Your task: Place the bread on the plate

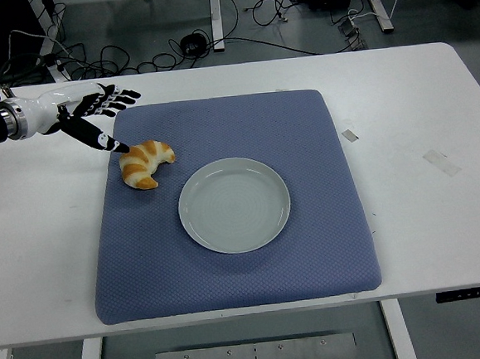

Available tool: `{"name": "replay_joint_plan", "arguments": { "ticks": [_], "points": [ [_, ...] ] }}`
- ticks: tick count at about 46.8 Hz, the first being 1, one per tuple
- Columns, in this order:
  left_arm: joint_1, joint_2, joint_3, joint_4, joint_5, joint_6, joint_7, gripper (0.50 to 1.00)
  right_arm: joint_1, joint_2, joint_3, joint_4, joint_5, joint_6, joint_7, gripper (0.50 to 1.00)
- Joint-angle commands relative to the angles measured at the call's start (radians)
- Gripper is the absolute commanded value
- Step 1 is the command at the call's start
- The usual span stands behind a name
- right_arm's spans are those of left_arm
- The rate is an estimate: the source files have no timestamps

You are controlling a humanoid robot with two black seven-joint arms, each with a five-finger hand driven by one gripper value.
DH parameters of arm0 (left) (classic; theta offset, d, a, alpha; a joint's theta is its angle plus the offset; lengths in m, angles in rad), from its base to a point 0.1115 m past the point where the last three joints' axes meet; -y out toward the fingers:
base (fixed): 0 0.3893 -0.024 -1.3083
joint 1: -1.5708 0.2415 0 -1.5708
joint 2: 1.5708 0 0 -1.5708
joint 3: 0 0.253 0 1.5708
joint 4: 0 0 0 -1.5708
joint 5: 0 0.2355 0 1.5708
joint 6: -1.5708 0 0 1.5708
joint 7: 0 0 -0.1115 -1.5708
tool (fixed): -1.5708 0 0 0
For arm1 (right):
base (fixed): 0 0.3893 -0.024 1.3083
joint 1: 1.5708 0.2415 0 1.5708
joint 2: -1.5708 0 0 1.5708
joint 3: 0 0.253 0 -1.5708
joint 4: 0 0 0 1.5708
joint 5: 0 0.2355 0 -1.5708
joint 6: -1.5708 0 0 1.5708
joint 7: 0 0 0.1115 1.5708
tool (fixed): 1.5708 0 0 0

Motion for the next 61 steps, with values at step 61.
{"name": "replay_joint_plan", "arguments": {
  "ticks": [61],
  "points": [
    [0.114, -0.089, 0.034, 0.000, -0.003, 0.138, -0.007, 0.878, 0.000, 0.000, 0.000, 0.000, 0.000, 0.000, 0.000, 1.000]
  ]
}}
